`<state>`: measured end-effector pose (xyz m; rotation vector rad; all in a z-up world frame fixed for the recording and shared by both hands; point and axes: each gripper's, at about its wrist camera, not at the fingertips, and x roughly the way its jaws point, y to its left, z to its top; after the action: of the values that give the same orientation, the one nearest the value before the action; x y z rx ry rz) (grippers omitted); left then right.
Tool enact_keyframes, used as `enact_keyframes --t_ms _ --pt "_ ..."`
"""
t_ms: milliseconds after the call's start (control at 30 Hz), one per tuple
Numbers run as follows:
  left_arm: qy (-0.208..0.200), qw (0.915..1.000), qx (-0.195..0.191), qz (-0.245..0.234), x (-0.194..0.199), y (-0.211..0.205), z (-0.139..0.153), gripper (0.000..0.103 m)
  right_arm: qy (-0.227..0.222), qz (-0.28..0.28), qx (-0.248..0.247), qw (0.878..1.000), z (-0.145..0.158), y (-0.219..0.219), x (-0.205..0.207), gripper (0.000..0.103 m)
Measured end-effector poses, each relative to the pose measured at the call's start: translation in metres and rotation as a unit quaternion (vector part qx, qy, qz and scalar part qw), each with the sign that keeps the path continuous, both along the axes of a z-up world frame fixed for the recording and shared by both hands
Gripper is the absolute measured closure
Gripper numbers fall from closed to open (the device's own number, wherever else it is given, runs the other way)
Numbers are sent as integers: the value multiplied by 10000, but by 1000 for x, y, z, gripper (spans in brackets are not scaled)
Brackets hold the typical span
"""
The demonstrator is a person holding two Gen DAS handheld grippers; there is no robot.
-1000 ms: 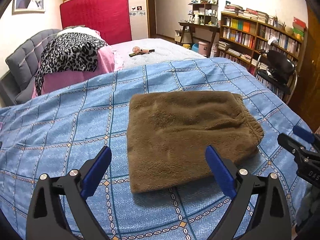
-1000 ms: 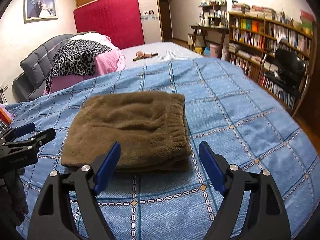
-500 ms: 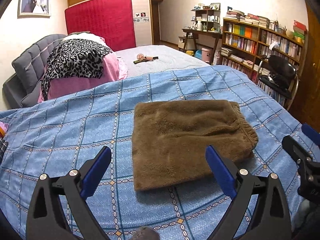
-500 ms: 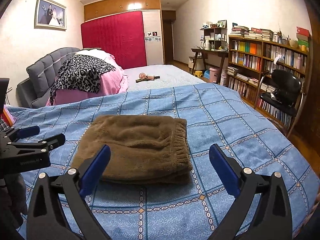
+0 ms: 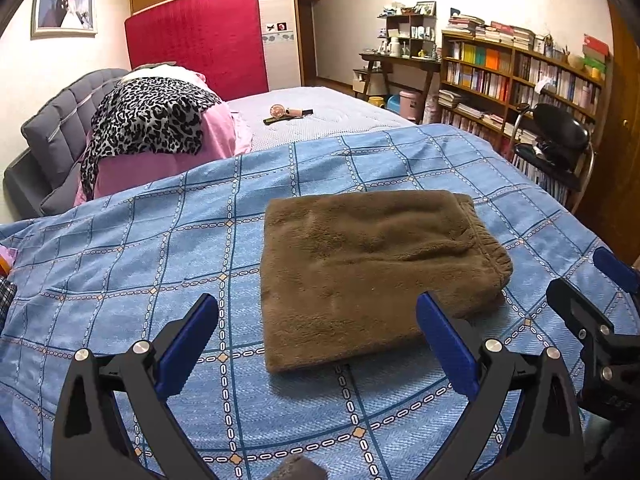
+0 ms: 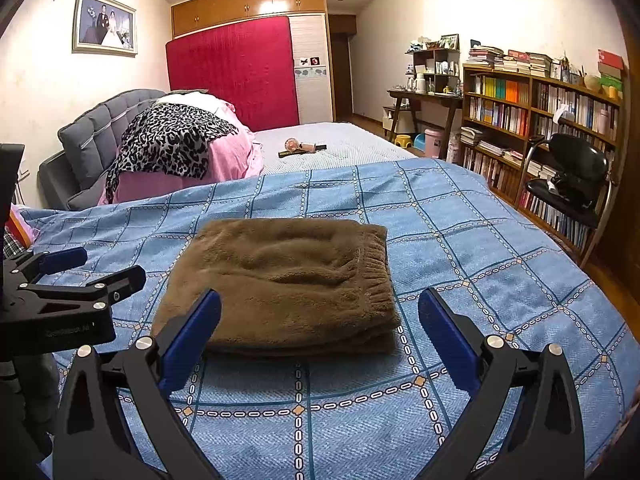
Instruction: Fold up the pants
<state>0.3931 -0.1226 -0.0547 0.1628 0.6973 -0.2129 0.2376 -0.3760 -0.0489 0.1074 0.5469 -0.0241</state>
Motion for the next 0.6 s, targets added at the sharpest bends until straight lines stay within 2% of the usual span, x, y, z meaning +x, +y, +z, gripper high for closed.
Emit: enact_keyframes --t_ms 600 --pt "-62 10000 36 4 -2 2 5 5 -31 -56 0 10000 3 1 4 3"
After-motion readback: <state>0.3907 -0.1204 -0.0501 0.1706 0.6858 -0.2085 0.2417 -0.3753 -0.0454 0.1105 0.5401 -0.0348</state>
